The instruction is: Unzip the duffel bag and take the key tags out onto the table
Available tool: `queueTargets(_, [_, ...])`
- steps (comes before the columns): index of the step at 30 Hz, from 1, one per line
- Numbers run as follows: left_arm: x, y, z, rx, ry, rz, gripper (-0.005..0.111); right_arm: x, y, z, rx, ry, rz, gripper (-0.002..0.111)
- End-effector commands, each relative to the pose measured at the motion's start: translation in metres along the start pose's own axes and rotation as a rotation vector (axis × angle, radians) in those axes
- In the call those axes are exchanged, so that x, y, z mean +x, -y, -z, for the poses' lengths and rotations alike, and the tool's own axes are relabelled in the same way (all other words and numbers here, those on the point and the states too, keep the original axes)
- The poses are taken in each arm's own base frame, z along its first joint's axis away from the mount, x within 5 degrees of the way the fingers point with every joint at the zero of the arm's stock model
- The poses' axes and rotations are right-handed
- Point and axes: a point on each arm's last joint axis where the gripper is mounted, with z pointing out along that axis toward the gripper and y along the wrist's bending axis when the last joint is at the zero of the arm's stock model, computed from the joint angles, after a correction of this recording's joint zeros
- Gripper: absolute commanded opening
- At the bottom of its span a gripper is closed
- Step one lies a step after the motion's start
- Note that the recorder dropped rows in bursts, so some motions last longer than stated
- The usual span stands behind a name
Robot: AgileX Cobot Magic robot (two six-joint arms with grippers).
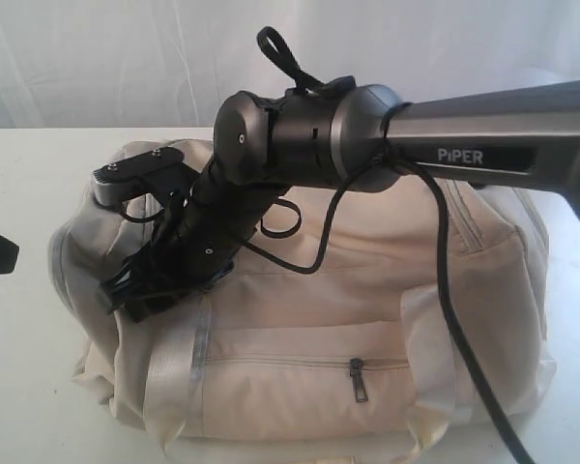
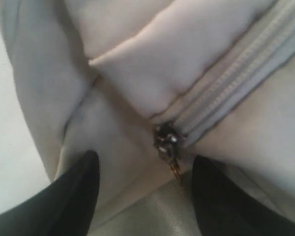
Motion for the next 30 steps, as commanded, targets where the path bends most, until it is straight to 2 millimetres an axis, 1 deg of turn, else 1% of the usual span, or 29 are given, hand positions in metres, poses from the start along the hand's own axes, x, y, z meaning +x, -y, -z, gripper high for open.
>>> queueTargets(1, [0.002, 0.002, 0.0, 0.016, -0.005, 0.01, 0.063, -0.003, 0.001, -0.003, 0.014, 0.04, 0.014, 0.049])
queueTargets(7, [0.002, 0.002, 0.0, 0.016, -0.005, 0.01, 0.063, -0.006, 0.002, -0.002, 0.028, 0.079, 0.014, 0.037])
queueTargets(8, [0.002, 0.002, 0.0, 0.016, -0.005, 0.01, 0.063, -0.006, 0.003, -0.002, 0.029, 0.08, 0.014, 0.034])
queueTargets(9, [0.002, 0.002, 0.0, 0.016, -0.005, 0.01, 0.063, -0.006, 0.003, -0.002, 0.029, 0.081, 0.014, 0.028])
queueTargets(13, [0.002, 0.002, 0.0, 0.016, -0.005, 0.007, 0.063, -0.006, 0.003, -0.002, 0.029, 0.081, 0.014, 0.013])
queueTargets(15, [0.002, 0.002, 0.0, 0.016, -0.005, 0.007, 0.063, -0.005, 0.002, -0.002, 0.024, 0.063, 0.015, 0.002])
queueTargets(16, [0.002, 0.002, 0.0, 0.016, -0.005, 0.007, 0.063, -0.004, 0.002, -0.003, 0.02, 0.053, 0.015, 0.0])
queueTargets(19, [0.002, 0.002, 0.0, 0.016, -0.005, 0.007, 0.063, -0.001, 0.002, -0.002, 0.024, 0.019, 0.03, 0.0])
queueTargets(21, [0.002, 0.002, 0.0, 0.016, -0.005, 0.007, 0.063, 0.0, 0.001, 0.004, 0.023, 0.007, 0.037, 0.0])
queueTargets(22, [0.002, 0.002, 0.0, 0.016, -0.005, 0.007, 0.063, -0.001, -0.001, 0.009, 0.02, 0.007, 0.04, 0.0])
queueTargets(23, [0.002, 0.002, 0.0, 0.017, -0.005, 0.009, 0.063, -0.003, -0.004, 0.02, 0.023, 0.017, 0.057, 0.0])
queueTargets(25, [0.002, 0.002, 0.0, 0.017, -0.005, 0.009, 0.063, -0.006, -0.008, 0.036, 0.033, 0.046, 0.081, 0.0])
queueTargets(27, [0.002, 0.002, 0.0, 0.017, -0.005, 0.009, 0.063, -0.01, -0.009, 0.047, 0.053, 0.077, 0.1, 0.0])
queueTargets(30, [0.002, 0.002, 0.0, 0.017, -0.005, 0.009, 0.063, -0.013, -0.006, 0.055, 0.074, 0.088, 0.104, 0.0])
